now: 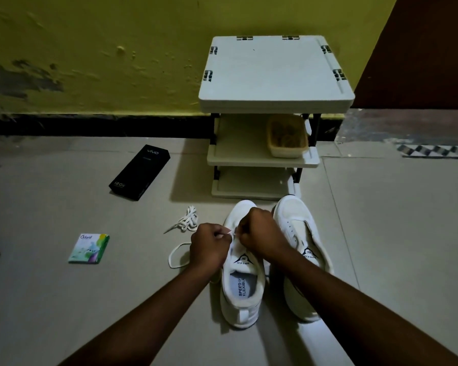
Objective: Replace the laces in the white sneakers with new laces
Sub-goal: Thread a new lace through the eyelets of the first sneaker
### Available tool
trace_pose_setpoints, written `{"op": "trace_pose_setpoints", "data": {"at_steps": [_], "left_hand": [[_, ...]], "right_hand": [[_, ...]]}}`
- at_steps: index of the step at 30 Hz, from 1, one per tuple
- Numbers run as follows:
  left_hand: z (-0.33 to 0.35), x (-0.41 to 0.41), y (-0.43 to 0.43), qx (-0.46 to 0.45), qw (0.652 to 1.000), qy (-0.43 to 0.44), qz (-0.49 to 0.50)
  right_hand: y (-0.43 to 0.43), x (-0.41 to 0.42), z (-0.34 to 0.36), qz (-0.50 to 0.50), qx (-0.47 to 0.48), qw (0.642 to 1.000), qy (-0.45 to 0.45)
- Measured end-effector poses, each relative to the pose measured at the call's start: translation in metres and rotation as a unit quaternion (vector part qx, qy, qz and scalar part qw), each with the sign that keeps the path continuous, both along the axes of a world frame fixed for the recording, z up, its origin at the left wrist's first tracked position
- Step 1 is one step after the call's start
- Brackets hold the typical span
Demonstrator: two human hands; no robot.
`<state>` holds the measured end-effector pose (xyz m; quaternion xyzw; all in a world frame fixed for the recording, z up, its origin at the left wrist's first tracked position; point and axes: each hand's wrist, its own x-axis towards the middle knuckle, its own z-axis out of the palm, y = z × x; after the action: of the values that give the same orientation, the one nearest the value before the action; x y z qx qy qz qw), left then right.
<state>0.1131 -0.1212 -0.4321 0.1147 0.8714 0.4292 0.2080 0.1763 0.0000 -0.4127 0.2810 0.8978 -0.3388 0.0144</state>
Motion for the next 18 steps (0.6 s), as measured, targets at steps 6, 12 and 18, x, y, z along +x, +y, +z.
{"op": "trace_pose_setpoints", "data": {"at_steps": [6, 12, 18], "left_hand": [[0.002, 0.002, 0.0, -0.009, 1.0, 0.018, -0.02], [0.005, 0.0, -0.001, 0.016, 1.0, 0.001, -0.021], [0.008, 0.002, 0.0, 0.016, 1.0, -0.02, 0.0]], "right_hand": [[-0.006, -0.002, 0.01, 0.012, 0.061, 0.997, -0.048], [-0.011, -0.002, 0.006, -0.043, 0.051, 0.996, -0.052], [-0.019, -0.001, 0.002, -0.043, 0.091, 0.993, -0.061]]}}
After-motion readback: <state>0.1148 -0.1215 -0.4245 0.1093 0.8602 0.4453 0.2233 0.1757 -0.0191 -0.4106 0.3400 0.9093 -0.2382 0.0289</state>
